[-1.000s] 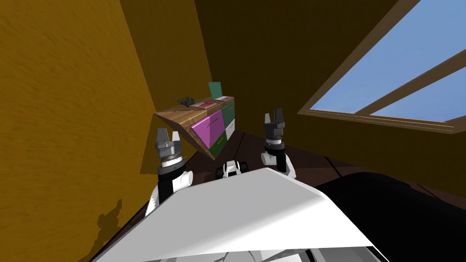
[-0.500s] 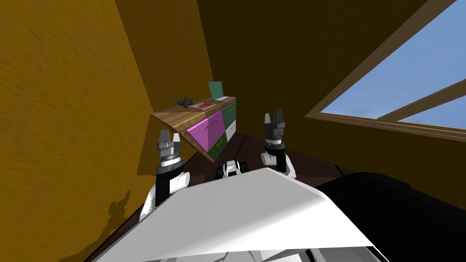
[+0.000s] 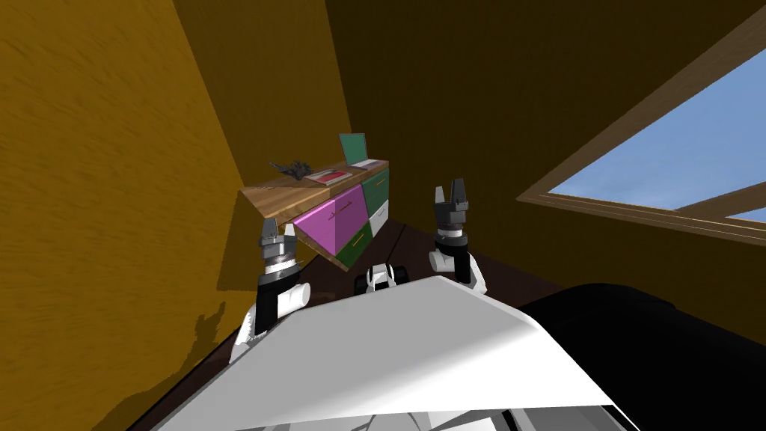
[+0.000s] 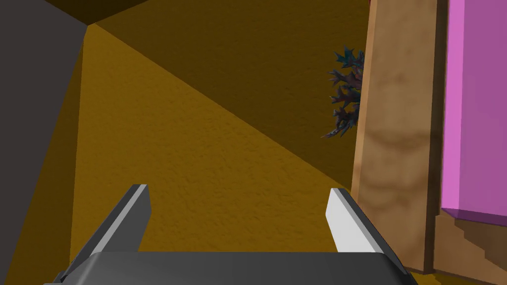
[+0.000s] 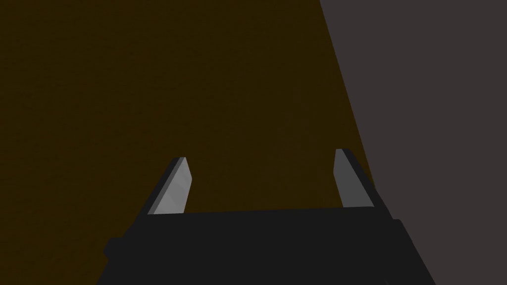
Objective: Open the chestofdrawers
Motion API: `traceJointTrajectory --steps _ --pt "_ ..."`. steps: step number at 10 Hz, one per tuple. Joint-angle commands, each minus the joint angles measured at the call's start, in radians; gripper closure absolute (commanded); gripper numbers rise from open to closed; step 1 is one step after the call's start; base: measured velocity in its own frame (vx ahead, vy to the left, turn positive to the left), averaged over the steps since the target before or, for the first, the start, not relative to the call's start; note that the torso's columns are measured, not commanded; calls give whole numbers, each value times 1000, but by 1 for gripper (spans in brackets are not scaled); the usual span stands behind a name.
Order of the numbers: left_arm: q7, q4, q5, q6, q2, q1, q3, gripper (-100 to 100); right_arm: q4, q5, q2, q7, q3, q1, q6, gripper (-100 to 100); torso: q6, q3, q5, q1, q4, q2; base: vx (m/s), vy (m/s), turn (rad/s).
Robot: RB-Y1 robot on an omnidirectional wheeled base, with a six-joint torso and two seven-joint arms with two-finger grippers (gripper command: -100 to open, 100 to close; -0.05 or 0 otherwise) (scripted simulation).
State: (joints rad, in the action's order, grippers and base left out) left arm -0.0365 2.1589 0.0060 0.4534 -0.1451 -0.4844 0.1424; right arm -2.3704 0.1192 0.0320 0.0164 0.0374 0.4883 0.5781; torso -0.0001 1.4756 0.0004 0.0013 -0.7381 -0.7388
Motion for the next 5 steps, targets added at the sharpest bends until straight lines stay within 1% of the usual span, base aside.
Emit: traceJointTrajectory --steps 1,2,3,4,5 --pt "16 -36 33 -10 0 1 27 -100 0 0 0 0 0 0 0 0 0 0 0 -1 0 1 155 -149 97" --pt "25 -64 55 -18 1 7 44 -100 0 0 0 0 0 0 0 0 0 1 -1 -2 0 2 174 -154 164" --pt "30 -77 65 -22 1 9 52 -100 0 0 0 0 0 0 0 0 0 2 -1 -2 1 3 178 -151 114" --pt "38 -101 84 -30 1 14 67 -100 0 0 0 0 0 0 0 0 0 1 0 -1 1 2 186 -175 112" --pt "42 -112 93 -34 1 17 75 -100 0 0 0 0 0 0 0 0 0 1 -1 -2 0 2 144 -146 96"
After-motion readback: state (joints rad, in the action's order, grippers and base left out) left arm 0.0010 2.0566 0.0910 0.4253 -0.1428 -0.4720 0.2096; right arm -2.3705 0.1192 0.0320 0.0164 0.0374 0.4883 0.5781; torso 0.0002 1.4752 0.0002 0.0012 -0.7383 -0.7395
